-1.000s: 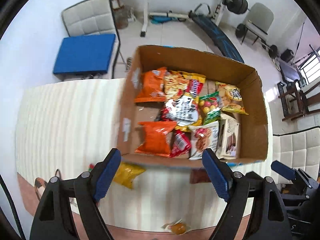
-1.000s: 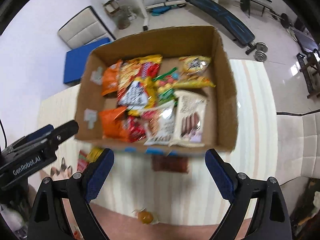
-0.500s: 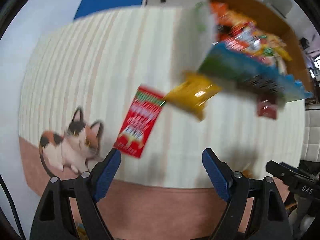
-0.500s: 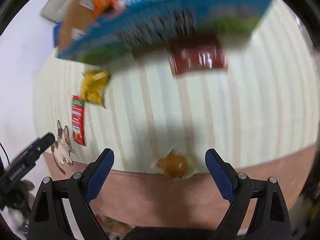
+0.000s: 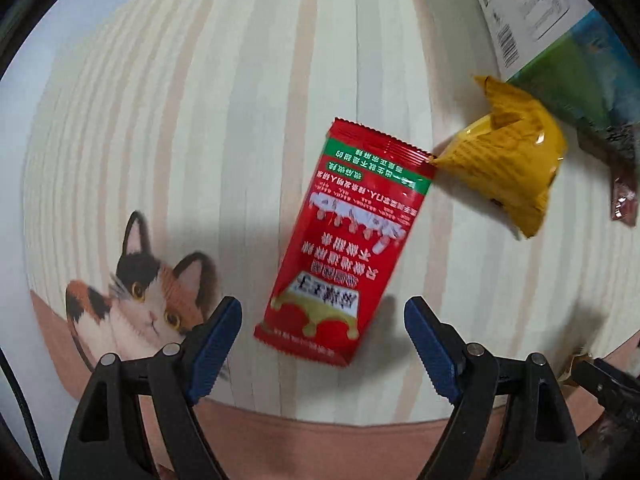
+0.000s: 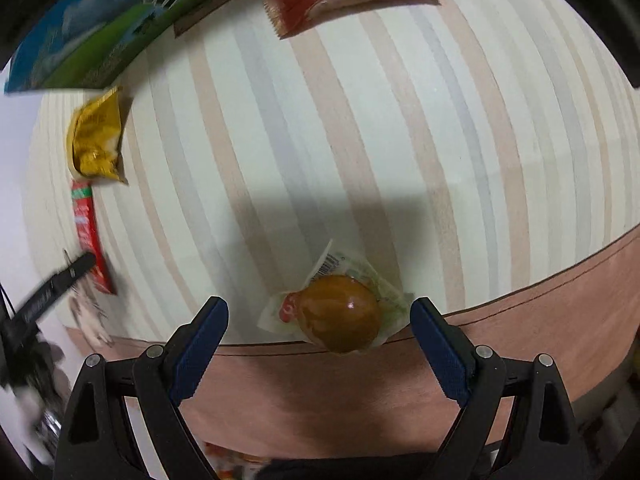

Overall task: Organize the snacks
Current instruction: 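Grasp the red-green packet with left tool while right tool grasps the wrapped egg, then lift both items, carry them into the box and open both tools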

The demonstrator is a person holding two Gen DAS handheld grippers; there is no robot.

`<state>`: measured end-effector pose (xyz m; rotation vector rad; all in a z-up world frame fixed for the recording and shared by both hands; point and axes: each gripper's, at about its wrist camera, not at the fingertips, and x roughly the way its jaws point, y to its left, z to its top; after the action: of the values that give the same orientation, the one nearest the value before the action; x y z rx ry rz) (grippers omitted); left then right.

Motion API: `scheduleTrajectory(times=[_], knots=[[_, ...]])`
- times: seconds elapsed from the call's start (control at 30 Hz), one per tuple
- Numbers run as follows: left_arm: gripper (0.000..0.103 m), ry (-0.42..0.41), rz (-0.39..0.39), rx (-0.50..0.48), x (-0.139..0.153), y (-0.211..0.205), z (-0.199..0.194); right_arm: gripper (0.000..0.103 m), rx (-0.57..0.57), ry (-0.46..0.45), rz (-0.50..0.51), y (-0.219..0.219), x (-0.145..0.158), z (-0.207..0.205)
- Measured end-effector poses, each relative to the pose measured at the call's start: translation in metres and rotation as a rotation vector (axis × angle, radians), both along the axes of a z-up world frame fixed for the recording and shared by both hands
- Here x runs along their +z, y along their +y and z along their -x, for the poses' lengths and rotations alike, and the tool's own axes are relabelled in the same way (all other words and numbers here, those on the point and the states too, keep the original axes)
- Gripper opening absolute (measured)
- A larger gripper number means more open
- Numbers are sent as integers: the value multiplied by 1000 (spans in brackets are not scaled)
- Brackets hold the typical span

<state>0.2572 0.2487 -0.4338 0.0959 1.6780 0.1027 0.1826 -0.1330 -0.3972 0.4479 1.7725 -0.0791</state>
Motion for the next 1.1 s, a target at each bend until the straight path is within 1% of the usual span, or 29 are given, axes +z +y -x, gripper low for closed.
scheduleTrajectory(times=[0.13,0.2,0.23,0.27,0.3,0.33,0.37,0.53,0.7,0.87,0.97,1.1], knots=[[84,10,-1,-32,-13,-5,-5,94,16,17,17,8,-9,8],[83,-1,6,-37,-13,-8,-8,90,1,24,13,10,-14,12],[79,-6,12,-41,-13,-9,-9,88,-5,23,8,10,-16,13],[73,-13,19,-41,-13,-10,-9,85,-11,12,14,11,-14,14],[70,-19,27,-36,-12,-10,-8,83,-12,2,18,13,-13,15],[62,-24,29,-32,-10,-11,-8,78,-9,-3,23,15,-13,13],[56,-30,32,-32,-8,-15,-8,76,-7,-11,31,17,-12,13],[54,-30,17,-4,-6,-17,4,70,27,-34,53,26,-7,6],[54,5,28,39,-9,-25,41,65,73,-40,41,34,-6,7],[54,49,52,59,-13,-41,80,65,139,-22,38,34,-6,11],[54,77,61,73,-17,-50,97,65,152,-12,33,32,-7,13],[55,84,47,39,-19,-68,101,69,191,16,-2,33,-9,11]])
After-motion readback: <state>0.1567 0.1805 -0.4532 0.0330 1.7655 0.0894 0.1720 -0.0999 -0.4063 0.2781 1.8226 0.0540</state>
